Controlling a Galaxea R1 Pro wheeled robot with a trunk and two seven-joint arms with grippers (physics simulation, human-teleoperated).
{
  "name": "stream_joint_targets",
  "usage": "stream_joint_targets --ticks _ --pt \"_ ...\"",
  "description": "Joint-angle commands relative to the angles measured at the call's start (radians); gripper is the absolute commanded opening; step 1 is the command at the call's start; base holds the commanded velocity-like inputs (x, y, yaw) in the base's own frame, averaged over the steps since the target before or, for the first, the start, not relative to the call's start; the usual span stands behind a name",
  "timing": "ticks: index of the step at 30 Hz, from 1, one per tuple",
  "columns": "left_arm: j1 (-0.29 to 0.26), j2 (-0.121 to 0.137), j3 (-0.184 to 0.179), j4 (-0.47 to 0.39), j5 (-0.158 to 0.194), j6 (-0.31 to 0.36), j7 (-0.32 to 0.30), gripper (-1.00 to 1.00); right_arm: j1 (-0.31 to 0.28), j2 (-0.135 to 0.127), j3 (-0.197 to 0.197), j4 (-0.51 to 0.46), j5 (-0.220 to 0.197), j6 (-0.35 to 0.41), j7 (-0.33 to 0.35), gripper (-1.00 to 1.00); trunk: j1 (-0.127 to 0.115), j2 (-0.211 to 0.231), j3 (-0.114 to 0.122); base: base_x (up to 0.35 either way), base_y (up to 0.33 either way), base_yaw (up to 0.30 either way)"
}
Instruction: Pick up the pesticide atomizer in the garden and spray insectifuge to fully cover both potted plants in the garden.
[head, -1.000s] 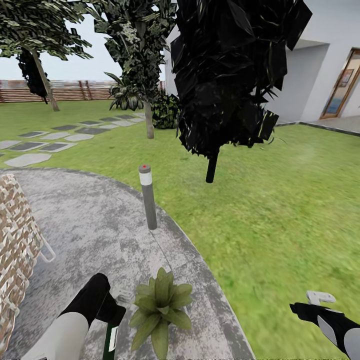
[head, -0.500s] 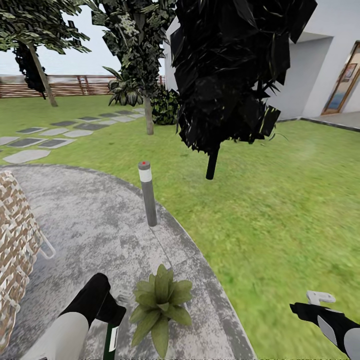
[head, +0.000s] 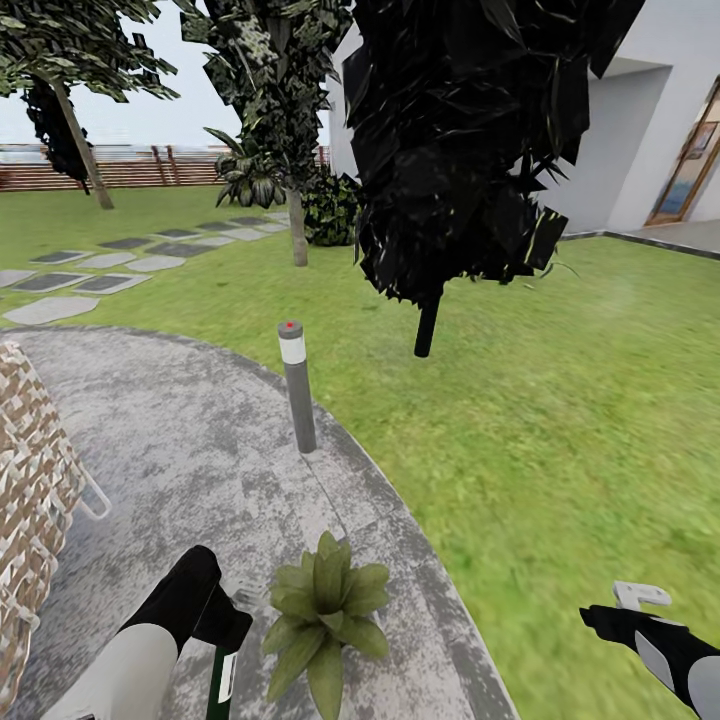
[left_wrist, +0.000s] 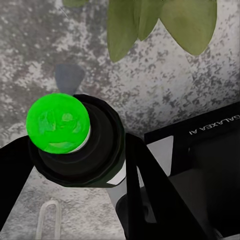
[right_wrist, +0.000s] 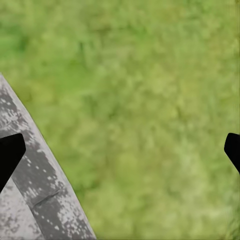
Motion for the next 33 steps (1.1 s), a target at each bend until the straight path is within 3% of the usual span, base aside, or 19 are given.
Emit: stream_joint_targets --ticks 1,13,20,33 --pt "-0.001 -0.002 0.008 -0.002 -0.011 0.003 -0.008 -1.0 0.0 0.0 -0.008 -0.001 -0.001 0.004 0.005 1.0 0.0 0.0 -0.001 0.002 0.001 0.0" --pt "-0.001 -0.002 0.005 -0.003 -0.011 0.003 -0.008 -1.0 0.0 0.0 -0.008 -0.001 -0.001 0.003 0.005 1.0 0.0 0.0 -0.013 0.145 0.0 0.0" --pt "-0.001 -0.002 -0.037 -0.005 -0.011 0.003 -0.009 -1.0 0.0 0.0 -0.008 -0.001 -0.001 0.003 0.005 1.0 0.0 0.0 -0.013 0.018 0.0 0.0" --pt "-0.001 0.01 -0.04 -0.008 -0.011 0.003 -0.008 -1.0 0.0 0.0 -0.008 -0.001 -0.001 0.004 0.005 1.0 0.0 0.0 -0.016 0.106 0.013 0.0"
